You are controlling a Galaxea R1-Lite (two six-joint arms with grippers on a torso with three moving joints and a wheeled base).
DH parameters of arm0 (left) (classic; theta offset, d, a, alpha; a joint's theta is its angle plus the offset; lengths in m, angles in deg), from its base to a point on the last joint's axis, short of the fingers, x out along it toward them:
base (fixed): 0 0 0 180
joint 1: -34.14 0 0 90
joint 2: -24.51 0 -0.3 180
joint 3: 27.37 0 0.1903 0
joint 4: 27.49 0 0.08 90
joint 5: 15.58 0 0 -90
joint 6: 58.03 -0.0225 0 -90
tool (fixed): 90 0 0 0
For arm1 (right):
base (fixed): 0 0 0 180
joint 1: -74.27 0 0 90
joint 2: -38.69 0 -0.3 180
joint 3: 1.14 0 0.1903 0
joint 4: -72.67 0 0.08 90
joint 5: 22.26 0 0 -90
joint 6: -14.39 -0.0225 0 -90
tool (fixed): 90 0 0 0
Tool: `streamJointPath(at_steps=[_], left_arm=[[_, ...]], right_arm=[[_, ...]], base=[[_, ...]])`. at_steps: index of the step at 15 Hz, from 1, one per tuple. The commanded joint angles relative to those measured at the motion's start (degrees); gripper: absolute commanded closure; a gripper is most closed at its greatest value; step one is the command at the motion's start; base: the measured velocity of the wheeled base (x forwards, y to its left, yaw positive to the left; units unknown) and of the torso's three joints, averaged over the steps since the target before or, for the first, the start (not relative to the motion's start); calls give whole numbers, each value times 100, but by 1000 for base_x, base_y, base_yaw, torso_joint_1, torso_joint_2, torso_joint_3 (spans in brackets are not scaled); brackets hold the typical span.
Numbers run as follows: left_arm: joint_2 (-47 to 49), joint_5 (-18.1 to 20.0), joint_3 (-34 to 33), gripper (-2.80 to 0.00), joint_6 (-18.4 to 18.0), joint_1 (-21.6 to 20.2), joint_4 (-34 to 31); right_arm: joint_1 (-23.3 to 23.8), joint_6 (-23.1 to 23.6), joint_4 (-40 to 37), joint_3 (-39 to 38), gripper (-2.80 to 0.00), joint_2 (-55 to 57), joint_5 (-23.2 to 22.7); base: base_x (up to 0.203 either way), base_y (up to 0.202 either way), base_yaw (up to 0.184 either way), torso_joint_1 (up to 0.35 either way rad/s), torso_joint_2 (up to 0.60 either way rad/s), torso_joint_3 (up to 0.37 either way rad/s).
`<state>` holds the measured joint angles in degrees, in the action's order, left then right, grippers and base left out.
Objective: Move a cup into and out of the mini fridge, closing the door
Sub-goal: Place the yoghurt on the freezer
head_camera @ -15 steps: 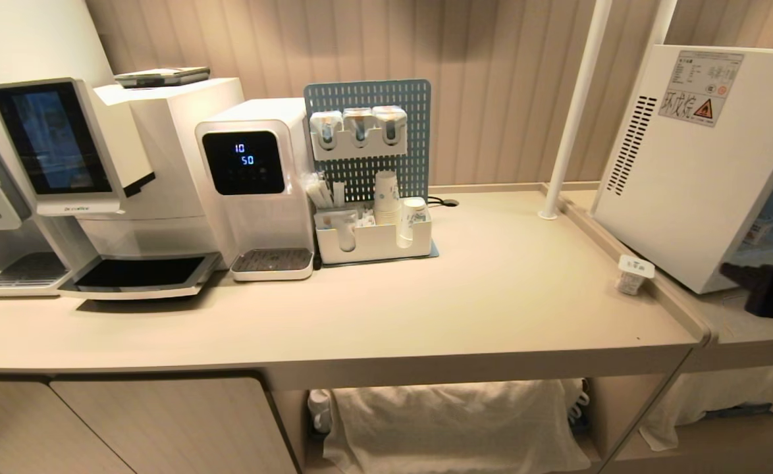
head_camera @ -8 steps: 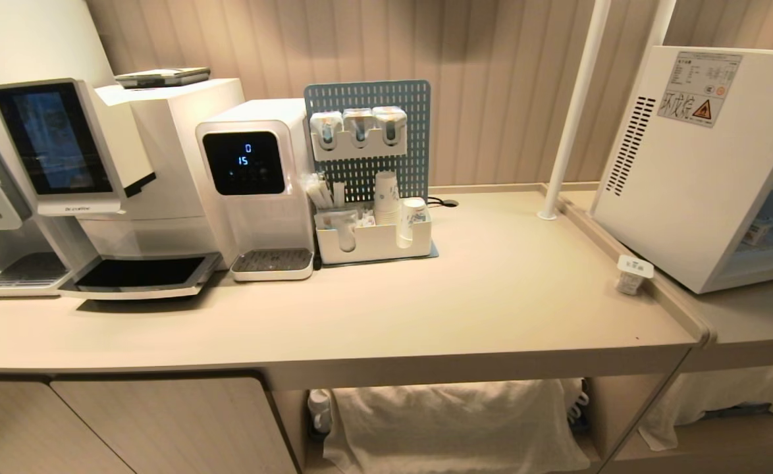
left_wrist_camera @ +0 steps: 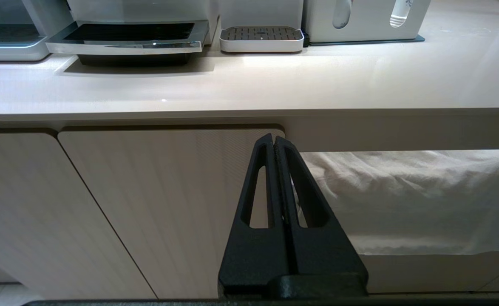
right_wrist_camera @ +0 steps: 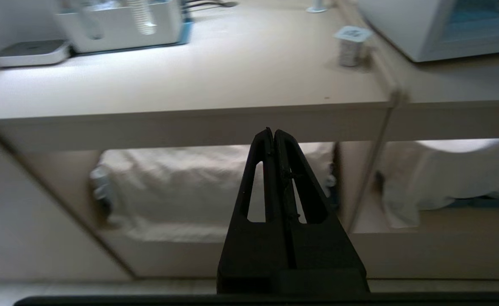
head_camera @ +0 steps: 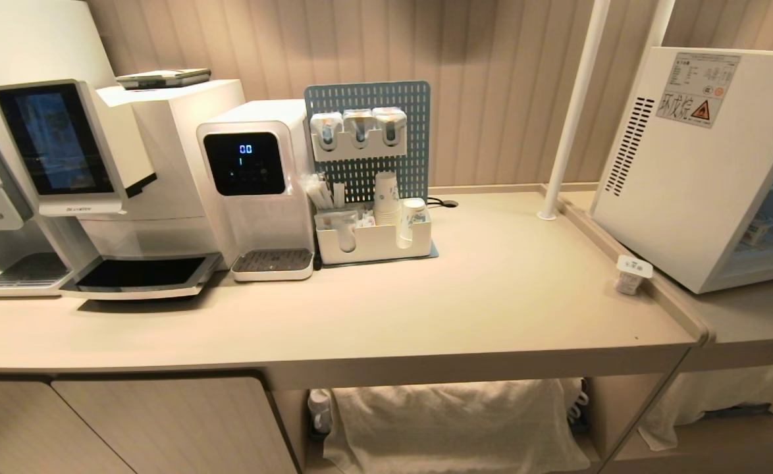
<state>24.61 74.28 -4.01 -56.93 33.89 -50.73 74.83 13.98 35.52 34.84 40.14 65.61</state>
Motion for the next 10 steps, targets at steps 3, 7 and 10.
streamJointPath(at_steps=[3, 7, 10], left_arm=[[-1, -4, -9, 0, 5, -2, 4], [-1, -4, -9, 0, 5, -2, 4], [-1, -4, -9, 0, 5, -2, 4]], right_arm=[[-34, 218, 1161, -1315, 0, -141, 141], [-38, 181, 1159, -1183, 0, -128, 134], [-38, 146, 1132, -1174, 0, -128, 143]], base=[[0, 0, 0, 0, 0, 0], [0, 0, 0, 0, 0, 0], [0, 0, 0, 0, 0, 0]])
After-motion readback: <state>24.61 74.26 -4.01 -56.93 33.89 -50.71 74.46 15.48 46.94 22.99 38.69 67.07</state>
